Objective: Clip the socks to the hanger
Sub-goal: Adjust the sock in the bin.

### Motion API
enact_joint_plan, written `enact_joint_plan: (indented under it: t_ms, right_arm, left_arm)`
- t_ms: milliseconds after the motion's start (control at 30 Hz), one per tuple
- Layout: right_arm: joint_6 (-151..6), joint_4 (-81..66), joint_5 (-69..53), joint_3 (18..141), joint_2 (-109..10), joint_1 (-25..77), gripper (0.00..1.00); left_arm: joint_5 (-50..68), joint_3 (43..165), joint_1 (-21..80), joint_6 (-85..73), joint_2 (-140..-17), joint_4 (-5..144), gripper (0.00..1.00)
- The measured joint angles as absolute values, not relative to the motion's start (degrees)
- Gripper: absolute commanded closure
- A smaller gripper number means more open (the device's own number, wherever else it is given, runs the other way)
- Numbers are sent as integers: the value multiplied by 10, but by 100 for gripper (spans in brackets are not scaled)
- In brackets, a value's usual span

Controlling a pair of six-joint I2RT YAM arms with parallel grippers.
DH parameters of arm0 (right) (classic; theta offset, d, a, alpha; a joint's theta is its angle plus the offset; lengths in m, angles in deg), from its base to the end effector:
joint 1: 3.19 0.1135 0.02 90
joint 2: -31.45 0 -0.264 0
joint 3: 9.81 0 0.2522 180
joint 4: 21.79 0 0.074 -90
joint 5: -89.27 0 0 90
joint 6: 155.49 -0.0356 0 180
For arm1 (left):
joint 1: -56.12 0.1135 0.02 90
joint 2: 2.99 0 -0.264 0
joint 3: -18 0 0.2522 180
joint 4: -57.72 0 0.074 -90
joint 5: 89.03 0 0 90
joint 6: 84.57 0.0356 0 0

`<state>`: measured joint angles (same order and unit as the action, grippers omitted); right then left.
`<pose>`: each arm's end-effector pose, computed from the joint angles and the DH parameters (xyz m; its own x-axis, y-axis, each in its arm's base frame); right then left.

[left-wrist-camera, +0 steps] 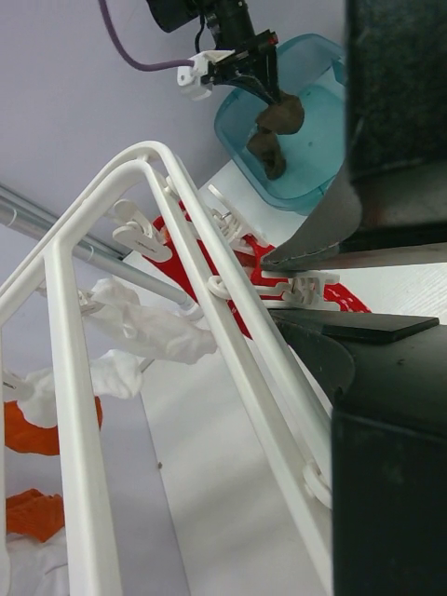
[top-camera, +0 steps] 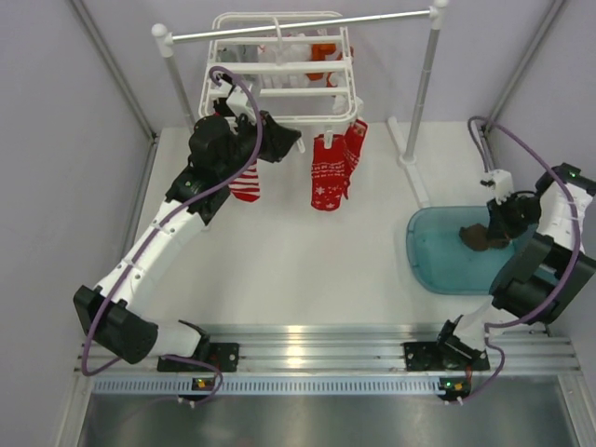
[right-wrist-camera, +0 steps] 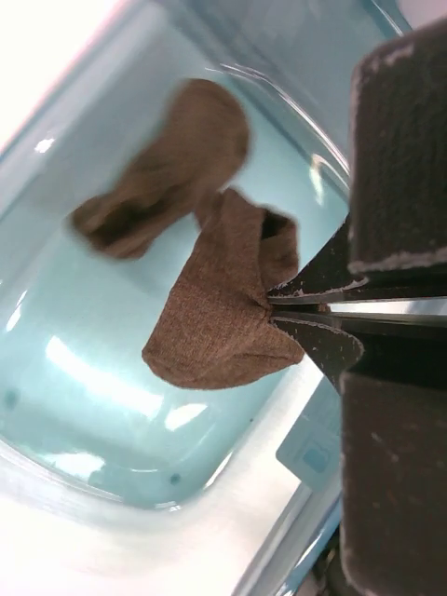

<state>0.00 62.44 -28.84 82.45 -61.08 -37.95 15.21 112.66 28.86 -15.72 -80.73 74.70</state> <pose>0.2511 -0.1538 0.2711 -0.7631 -0.4473 -0.4665 -0.5508 0.8277 0.1074 0.2749 -0.1515 0.4448 -0.2399 -0.2698 -0.9325 0.6176 0.6987 -0.3611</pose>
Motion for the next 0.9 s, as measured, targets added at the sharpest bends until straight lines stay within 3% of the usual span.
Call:
enact_joint_plan:
  t_ms: [333,367,400,500,600,733,900]
  right_arm:
    - [297,645,-262,712,-519,-197,99]
    - [325,634,-252,687,-510,-195,96]
    - [354,619,-239,658,-501,-195,83]
    - [414,563,-208,584,-480,-207,63]
    - [441,515,-203,570,-476,-230,60]
    - [365,496,-219,634,-486,-240,60]
    - [120,477,-245,732,-518,-241,55]
  left_arm:
    - [150,1124,291,-156,-806,747,100]
    - [150,1123,291,-156,-806,747,100]
    - [150,1123,291,-156,-806,747,100]
    - [150,1122,291,-155,-806,747,100]
    - [150,1122,291,-155,-806,747,100]
    - [150,1122,291,-155,-806,747,100]
    - [150,1122,291,-155,-806,746,100]
